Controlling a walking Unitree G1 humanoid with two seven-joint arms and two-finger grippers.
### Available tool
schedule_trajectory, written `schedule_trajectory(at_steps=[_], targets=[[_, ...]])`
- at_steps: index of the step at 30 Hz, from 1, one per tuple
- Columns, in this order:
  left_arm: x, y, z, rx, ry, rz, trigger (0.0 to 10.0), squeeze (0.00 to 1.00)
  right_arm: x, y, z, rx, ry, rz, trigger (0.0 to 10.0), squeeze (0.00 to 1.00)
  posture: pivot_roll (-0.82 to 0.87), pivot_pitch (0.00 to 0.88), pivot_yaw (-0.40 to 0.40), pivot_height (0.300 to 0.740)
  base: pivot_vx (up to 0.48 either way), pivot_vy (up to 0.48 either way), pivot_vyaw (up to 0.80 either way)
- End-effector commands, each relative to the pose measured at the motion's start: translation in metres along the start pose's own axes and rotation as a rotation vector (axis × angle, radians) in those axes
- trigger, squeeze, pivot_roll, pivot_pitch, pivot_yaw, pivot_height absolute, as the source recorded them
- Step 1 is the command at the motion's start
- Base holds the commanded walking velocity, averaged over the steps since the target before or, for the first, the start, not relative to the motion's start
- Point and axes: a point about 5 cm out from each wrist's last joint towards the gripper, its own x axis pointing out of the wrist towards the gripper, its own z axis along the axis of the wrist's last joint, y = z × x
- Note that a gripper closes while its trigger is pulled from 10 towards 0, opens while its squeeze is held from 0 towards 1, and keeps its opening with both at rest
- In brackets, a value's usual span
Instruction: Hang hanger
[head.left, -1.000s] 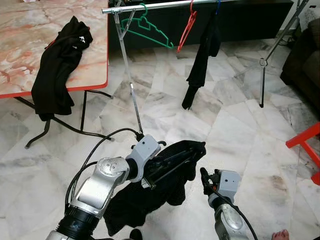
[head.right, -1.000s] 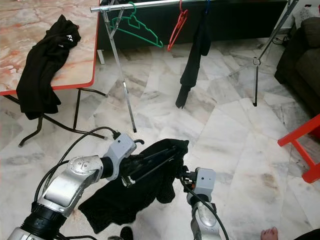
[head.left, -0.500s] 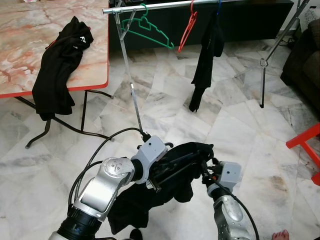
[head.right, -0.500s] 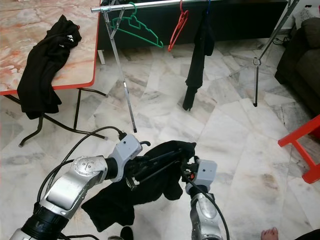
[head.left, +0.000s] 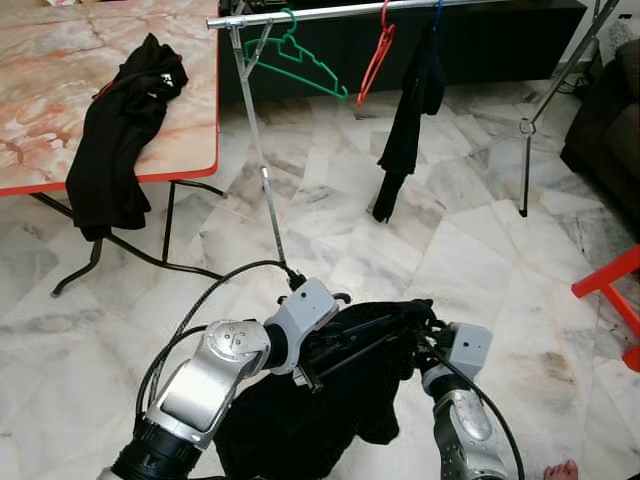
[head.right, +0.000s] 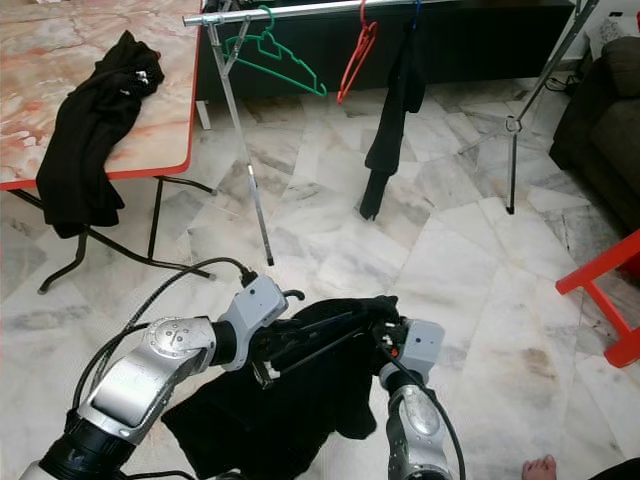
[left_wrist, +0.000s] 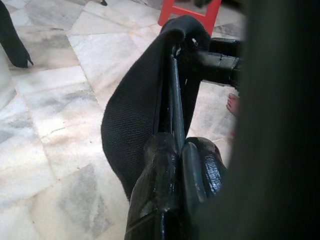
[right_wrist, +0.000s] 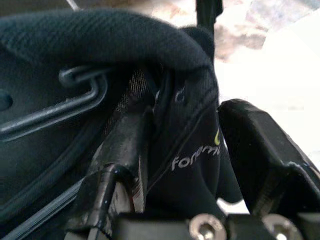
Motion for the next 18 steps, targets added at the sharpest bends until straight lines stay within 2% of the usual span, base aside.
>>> schedule_trajectory(at_steps=[1,4,5,6,7,18], targets=[[-0.0004,-0.0037,0.0094,0.030,-0.023,-0.018,0.0,0.00,-0.0007,0.0041,-0.0060,0.011,0.037,0.039,10.0,0.00,0.07,0.212,0.000,0.740,0.000,0.000,0.00],[-0.0006,-0.0034,0.0099,0.029,-0.024,-0.018,0.0,0.00,0.0000,0.0046,-0.0043,0.021,0.025,0.039,10.0,0.00,0.07,0.215,0.000,0.740,0.000,0.000,0.00],[-0.0009,-0.0030,0.0098,0.030,-0.024,-0.017,0.0,0.00,0.0006,0.0033,-0.0022,0.018,0.014,0.030,9.5,0.00,0.07,0.215,0.000,0.740,0.000,0.000,0.00],[-0.0014,-0.0025,0.0093,0.031,-0.023,-0.015,0.0,0.00,0.0011,0.0014,-0.0004,0.017,0.006,0.018,3.4,0.00,0.07,0.215,0.000,0.740,0.000,0.000,0.00],[-0.0014,-0.0021,0.0092,0.032,-0.022,-0.014,0.0,0.00,0.0014,0.0007,0.0002,0.016,0.004,0.013,0.0,0.00,0.07,0.217,-0.001,0.740,0.000,0.000,0.00],[-0.0014,-0.0021,0.0072,0.036,-0.016,-0.015,0.0,0.00,0.0009,-0.0013,-0.0004,0.013,0.009,0.006,0.0,0.00,0.08,0.222,-0.004,0.740,0.000,0.000,0.00]])
